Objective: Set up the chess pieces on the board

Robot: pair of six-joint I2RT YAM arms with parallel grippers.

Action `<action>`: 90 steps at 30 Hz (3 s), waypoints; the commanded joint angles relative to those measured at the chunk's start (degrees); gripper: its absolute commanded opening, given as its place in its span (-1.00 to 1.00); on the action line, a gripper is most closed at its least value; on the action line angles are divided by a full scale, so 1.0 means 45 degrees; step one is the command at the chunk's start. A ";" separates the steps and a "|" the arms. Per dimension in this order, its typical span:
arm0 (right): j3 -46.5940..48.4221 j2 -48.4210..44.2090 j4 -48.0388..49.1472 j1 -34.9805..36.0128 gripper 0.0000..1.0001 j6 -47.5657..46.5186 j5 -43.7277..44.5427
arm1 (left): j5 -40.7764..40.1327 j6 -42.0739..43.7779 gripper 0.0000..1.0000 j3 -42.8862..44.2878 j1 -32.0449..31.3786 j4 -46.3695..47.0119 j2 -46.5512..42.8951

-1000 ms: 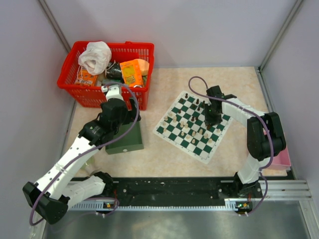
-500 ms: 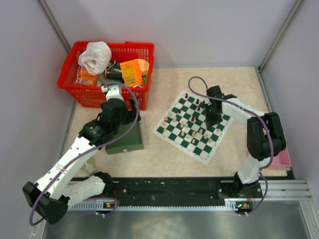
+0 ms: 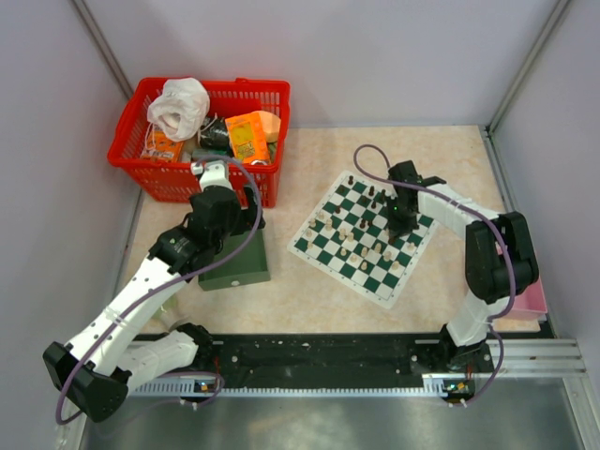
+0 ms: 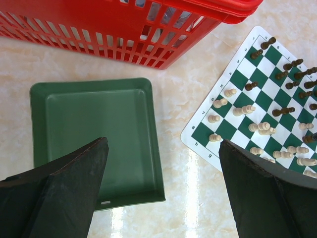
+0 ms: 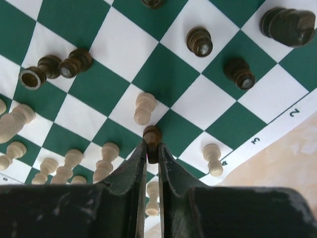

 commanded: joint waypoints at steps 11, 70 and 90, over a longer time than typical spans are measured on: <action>0.1963 -0.2025 -0.0802 -0.0041 -0.85 0.0278 -0.0376 | 0.0176 -0.0083 0.97 -0.0032 0.0057 0.0593 0.0064; 1.1165 0.7448 -0.0644 0.1150 -0.53 0.0201 0.1285 | -0.0039 0.0406 0.97 -0.0227 0.0409 0.0535 0.0084; 0.8340 0.2609 -0.0822 0.1384 -0.18 0.0376 0.0406 | 0.0195 0.0016 0.97 -0.0422 0.0428 0.0261 -0.0775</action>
